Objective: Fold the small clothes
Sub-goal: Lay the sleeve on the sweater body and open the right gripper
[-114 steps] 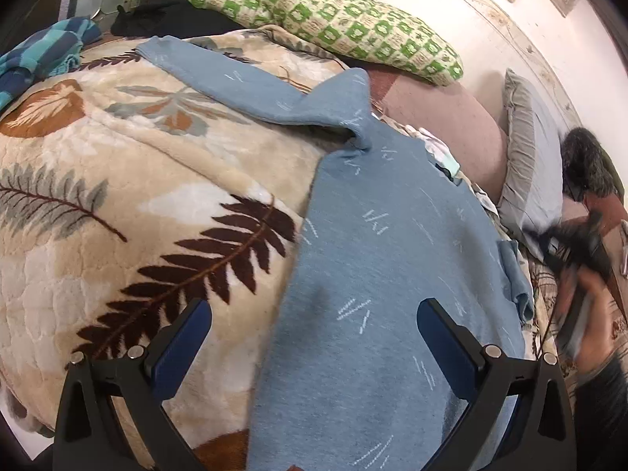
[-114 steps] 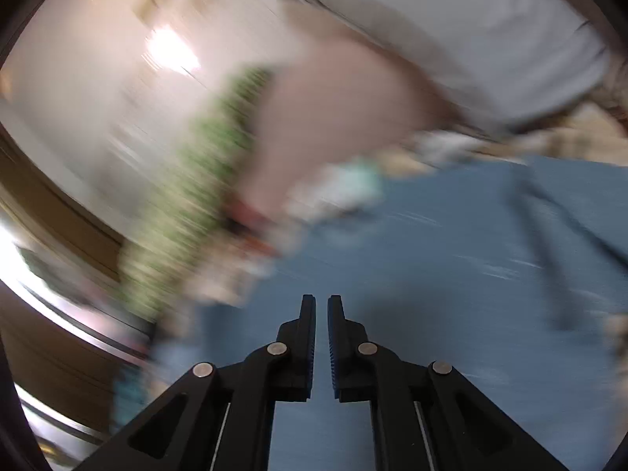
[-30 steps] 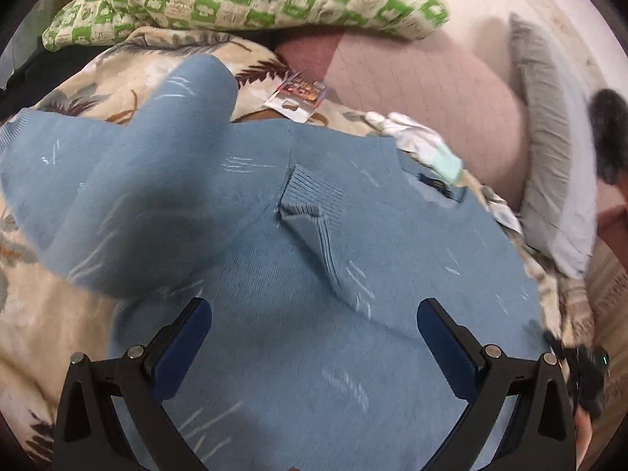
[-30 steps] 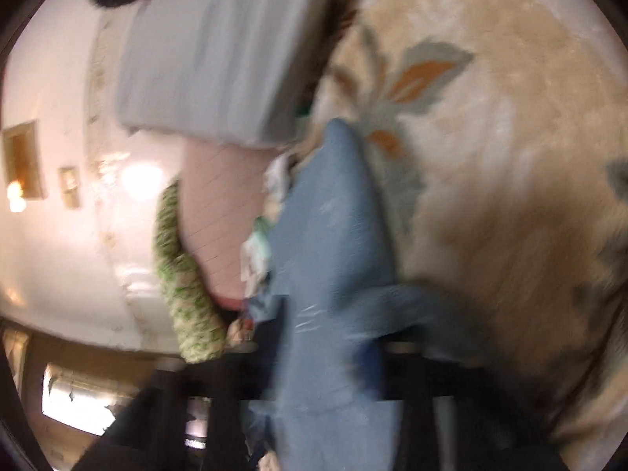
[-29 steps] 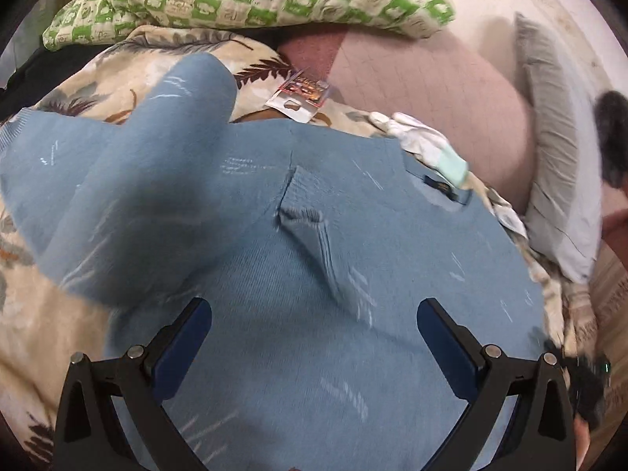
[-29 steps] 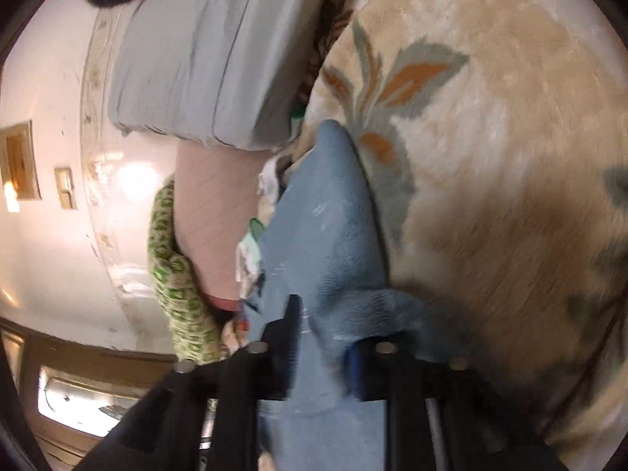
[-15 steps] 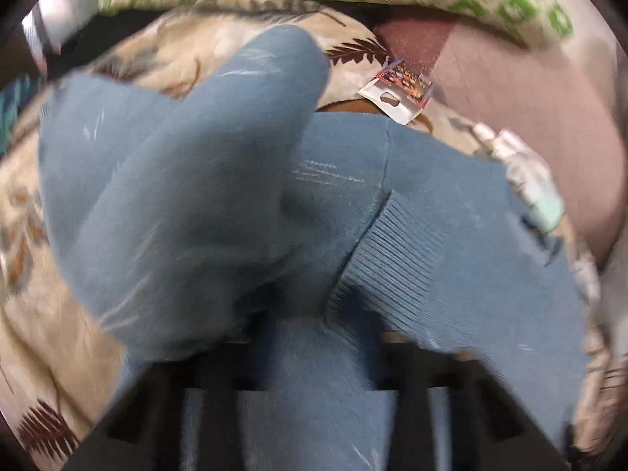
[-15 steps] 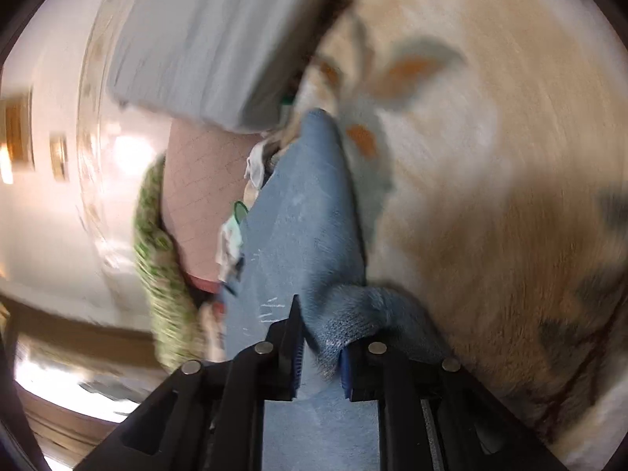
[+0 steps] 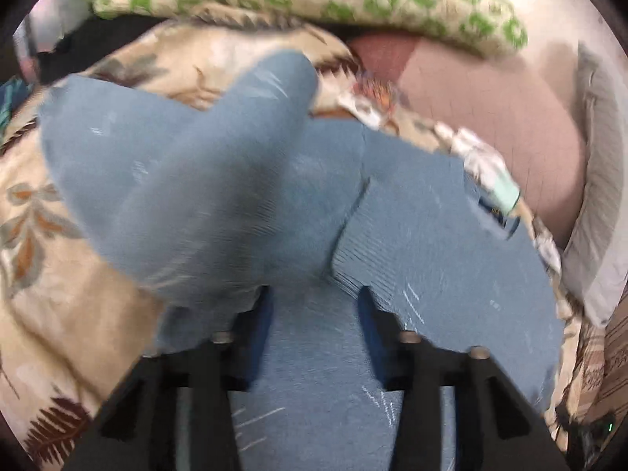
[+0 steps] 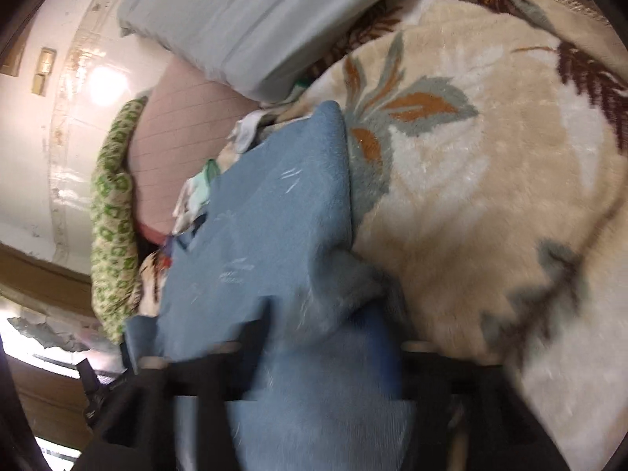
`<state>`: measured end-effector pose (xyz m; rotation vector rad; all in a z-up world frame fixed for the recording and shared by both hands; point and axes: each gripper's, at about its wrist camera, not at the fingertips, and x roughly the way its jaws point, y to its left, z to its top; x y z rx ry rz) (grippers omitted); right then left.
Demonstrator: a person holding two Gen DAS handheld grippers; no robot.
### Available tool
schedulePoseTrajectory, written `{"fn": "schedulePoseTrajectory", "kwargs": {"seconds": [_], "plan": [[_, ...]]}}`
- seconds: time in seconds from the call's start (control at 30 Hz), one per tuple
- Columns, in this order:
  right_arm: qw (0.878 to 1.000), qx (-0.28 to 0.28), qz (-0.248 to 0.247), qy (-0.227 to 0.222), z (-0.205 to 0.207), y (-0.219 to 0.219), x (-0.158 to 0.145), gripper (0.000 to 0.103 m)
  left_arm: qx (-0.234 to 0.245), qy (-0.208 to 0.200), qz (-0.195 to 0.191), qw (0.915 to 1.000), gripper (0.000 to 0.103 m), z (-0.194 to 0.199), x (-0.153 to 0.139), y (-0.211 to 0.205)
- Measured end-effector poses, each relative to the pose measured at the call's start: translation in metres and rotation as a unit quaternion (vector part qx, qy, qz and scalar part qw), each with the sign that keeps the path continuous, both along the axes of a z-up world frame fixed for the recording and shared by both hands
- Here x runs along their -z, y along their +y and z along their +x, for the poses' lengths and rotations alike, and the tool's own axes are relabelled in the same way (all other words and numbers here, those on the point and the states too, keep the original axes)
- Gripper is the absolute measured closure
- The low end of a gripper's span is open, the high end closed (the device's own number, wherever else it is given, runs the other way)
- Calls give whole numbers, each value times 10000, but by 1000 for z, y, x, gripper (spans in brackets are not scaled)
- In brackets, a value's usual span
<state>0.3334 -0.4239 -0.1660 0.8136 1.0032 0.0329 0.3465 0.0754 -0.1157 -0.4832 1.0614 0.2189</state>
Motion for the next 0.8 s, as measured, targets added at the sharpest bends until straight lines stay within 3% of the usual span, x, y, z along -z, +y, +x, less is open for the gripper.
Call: {"fn": "schedulePoseTrajectory", "kwargs": {"seconds": [0.1, 0.13, 0.17, 0.27, 0.33, 0.37, 0.4, 0.43, 0.47, 0.5, 0.57, 0.6, 0.63, 0.7, 0.77, 0.8], "plan": [[9997, -61, -15, -250, -22, -4, -22, 34, 101, -335, 18, 9994, 55, -9, -17, 2], [9990, -6, 105, -436, -26, -6, -32, 34, 170, -481, 82, 9987, 49, -8, -22, -4], [9974, 32, 291, -658, -26, -8, -41, 34, 257, -585, 149, 9978, 41, -4, -25, -12], [9866, -150, 1095, -1198, 1, -8, -52, 34, 601, -745, 219, 9952, 32, 18, -21, -37], [9779, -202, 1596, -1332, 30, -8, -41, 31, 799, -413, 289, 9955, 25, 41, 4, -41], [9785, -233, 1628, -1247, 44, -11, -28, 29, 840, 221, 485, 9950, 25, 50, 29, -44], [9887, -133, 1324, -684, 60, -15, -2, 27, 864, 629, 553, 9927, 24, 54, 47, -44], [9933, 26, 1151, -60, 66, -19, 20, 43, 981, 312, 751, 9918, 22, 50, 43, -48], [9923, 230, 1205, 162, 63, -26, 34, 58, 1099, 272, 835, 9901, 21, 47, 39, -50], [9937, 302, 1072, 125, 58, -32, 28, 67, 1183, 325, 799, 9892, 21, 47, 40, -50], [9994, 270, 186, -56, 49, -27, -3, 55, 1167, 280, 744, 9900, 16, 49, 43, -47], [9993, 256, -93, -271, 42, -21, -20, 31, 1182, 237, 762, 9898, 15, 49, 44, -47], [9987, 83, 110, -482, 38, -14, -27, 23, 1208, 199, 804, 9892, 13, 48, 43, -49], [9949, -443, 626, -658, 36, 2, -28, 23, 1282, 129, 940, 9872, 12, 45, 44, -54], [9971, -723, 146, -185, 39, 7, -5, 29, 1356, 36, 744, 9880, 13, 40, 38, -49], [9981, -577, 217, -41, 37, -3, 10, 74, 1357, -68, 572, 9891, 13, 35, 31, -45]]}}
